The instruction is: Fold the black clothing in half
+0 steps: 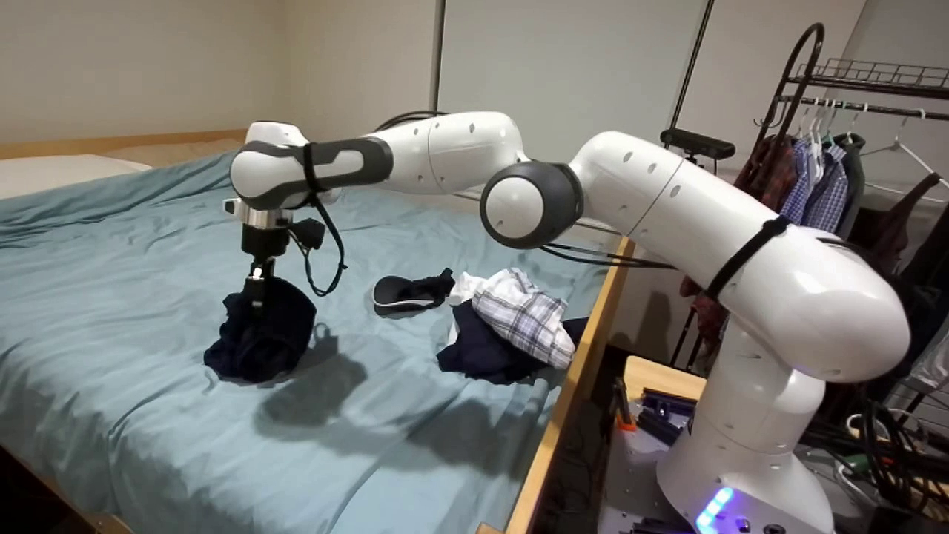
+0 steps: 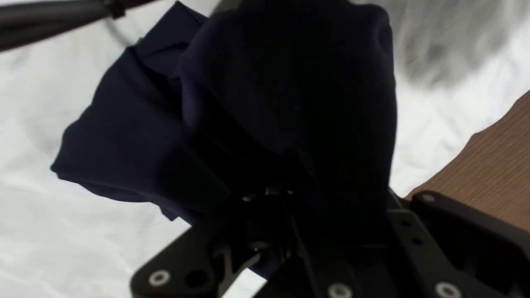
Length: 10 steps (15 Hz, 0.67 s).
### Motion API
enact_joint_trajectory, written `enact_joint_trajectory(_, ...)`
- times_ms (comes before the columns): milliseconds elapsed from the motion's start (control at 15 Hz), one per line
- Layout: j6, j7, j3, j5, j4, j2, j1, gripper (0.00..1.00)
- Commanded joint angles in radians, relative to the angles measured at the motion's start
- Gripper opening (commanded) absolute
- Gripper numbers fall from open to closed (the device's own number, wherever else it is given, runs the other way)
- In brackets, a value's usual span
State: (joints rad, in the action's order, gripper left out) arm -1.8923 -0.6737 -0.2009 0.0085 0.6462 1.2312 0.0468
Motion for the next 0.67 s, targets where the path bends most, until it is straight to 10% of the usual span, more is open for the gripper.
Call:
enact_joint_trajectory(0, 0.110, -0.179, -0.008, 0.013, -0.149, 0.077, -0.028, 0.54)
enact_joint_trajectory(600, 0.190, -0.524, 0.021, -0.059, -0.155, 0.077, -0.058, 1.00)
